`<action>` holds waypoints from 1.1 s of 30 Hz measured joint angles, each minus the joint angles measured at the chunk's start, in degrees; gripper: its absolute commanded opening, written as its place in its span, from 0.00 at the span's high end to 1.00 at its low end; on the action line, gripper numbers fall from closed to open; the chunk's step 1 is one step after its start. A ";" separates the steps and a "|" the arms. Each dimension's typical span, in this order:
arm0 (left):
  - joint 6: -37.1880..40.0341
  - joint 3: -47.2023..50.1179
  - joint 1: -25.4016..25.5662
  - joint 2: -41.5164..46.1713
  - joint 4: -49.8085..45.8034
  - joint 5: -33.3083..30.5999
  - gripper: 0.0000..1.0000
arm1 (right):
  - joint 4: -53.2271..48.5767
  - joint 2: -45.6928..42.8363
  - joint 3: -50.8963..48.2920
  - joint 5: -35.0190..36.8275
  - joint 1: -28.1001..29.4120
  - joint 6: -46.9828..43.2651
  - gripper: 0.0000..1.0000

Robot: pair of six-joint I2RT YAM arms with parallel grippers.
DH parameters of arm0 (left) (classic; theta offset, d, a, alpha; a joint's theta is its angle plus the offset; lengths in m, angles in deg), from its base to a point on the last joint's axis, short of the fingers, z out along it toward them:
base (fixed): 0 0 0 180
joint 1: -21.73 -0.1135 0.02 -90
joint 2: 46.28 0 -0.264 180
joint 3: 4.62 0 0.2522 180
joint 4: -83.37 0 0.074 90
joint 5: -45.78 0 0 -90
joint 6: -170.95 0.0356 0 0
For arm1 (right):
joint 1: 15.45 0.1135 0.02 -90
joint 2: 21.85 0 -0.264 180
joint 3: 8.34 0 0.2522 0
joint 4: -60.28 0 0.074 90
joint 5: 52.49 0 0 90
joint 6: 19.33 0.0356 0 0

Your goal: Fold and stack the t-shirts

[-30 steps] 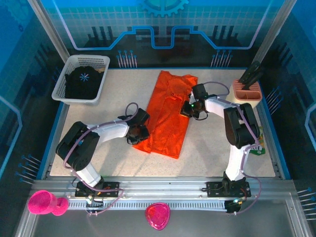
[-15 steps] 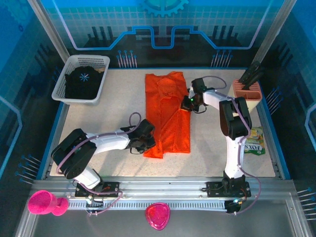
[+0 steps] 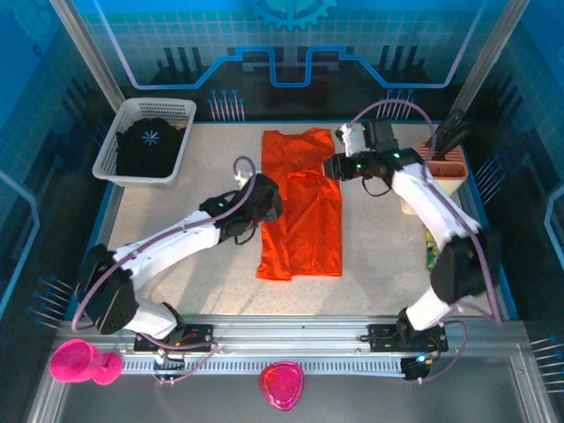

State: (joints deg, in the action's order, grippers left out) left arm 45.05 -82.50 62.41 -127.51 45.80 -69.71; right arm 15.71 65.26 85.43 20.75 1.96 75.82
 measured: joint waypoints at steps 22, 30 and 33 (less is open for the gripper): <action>76.08 18.64 7.80 28.65 0.81 23.15 0.01 | -19.67 -32.48 -31.50 18.12 26.53 -44.96 0.29; 79.52 22.95 13.88 16.48 -6.75 19.69 0.02 | -17.16 -18.86 -35.01 19.74 27.78 -45.92 0.33; 79.58 24.50 14.69 12.33 -5.35 19.45 0.02 | -14.58 -15.39 -35.87 19.56 27.96 -46.16 0.34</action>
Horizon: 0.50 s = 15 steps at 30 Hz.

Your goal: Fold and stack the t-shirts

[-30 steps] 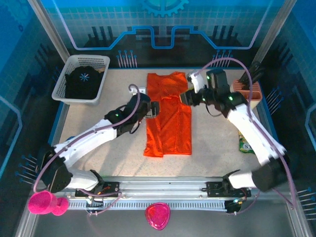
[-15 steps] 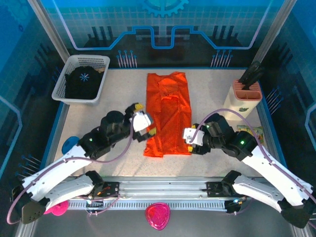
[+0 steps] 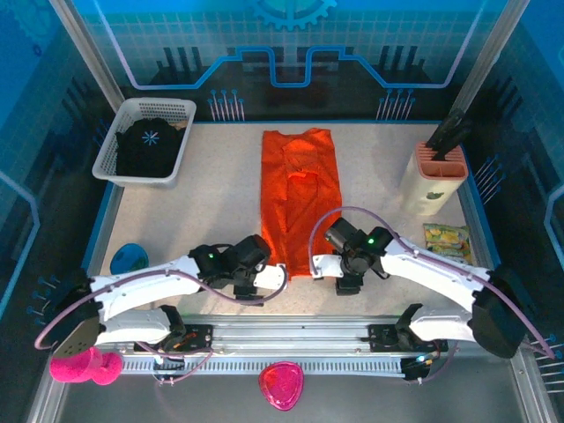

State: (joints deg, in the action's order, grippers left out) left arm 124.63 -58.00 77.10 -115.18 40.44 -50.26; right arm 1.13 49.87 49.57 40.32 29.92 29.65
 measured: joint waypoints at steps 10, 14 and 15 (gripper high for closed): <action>1.16 3.78 0.13 -6.97 8.63 -2.23 0.05 | 4.74 7.45 -0.31 0.57 -0.04 -0.22 0.35; 1.51 4.44 -1.07 -7.54 11.89 -2.32 0.05 | 5.86 9.14 -0.33 1.22 -0.07 -0.22 0.36; 1.53 4.44 -1.53 -7.82 12.57 -2.32 0.05 | 6.08 9.60 -0.31 1.31 -0.11 -0.22 0.37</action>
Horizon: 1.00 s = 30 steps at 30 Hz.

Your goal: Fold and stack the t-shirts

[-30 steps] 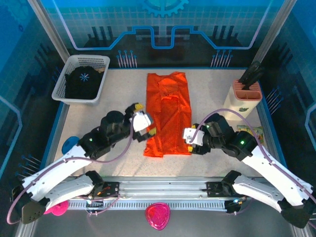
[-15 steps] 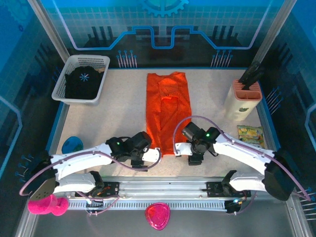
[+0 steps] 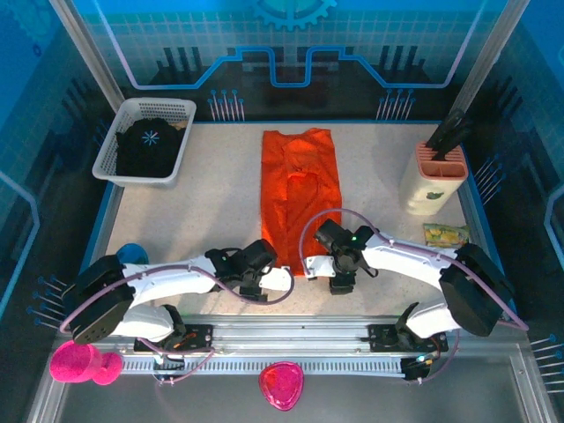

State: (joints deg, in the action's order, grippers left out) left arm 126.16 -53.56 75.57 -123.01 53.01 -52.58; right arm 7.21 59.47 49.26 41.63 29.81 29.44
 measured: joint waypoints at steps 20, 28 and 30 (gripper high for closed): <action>3.26 -3.30 -1.97 -6.36 -1.57 2.99 0.27 | 0.39 5.81 1.31 0.00 -2.36 -0.02 0.47; 4.28 -7.39 -5.16 -10.88 -6.12 8.59 0.40 | 0.42 5.84 1.38 0.00 -2.58 -0.02 0.52; 4.50 -8.41 -5.77 -12.15 -7.50 10.08 0.47 | 0.42 5.81 1.38 0.00 -2.58 0.02 0.55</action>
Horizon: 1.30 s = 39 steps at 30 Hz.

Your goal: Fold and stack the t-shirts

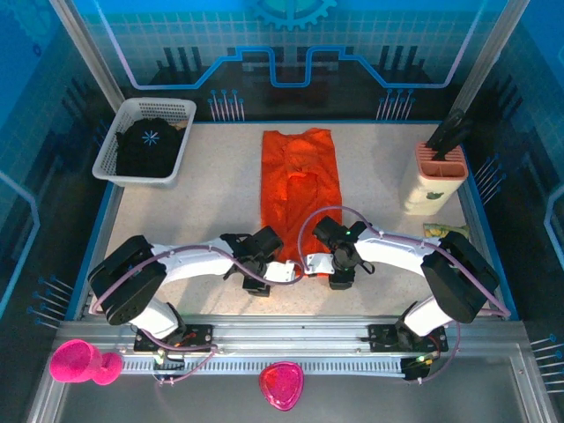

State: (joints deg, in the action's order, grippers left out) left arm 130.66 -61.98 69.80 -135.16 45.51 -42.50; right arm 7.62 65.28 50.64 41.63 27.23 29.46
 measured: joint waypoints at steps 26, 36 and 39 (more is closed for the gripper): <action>-5.55 1.09 1.79 1.62 5.70 -9.07 1.00 | -5.42 -7.98 0.09 -0.09 1.57 0.24 1.00; -9.70 0.35 6.95 12.46 -2.56 -13.35 1.00 | -13.35 -20.28 1.55 -2.47 3.67 0.50 1.00; -11.37 -2.40 6.62 13.38 -4.20 -15.58 1.00 | -13.46 -20.50 2.34 -0.79 3.72 0.92 1.00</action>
State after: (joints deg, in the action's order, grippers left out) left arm 119.30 -64.38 76.42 -121.78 41.32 -58.08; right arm -5.84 44.78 52.98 40.84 30.94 30.38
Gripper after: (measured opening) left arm 0.051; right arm 0.062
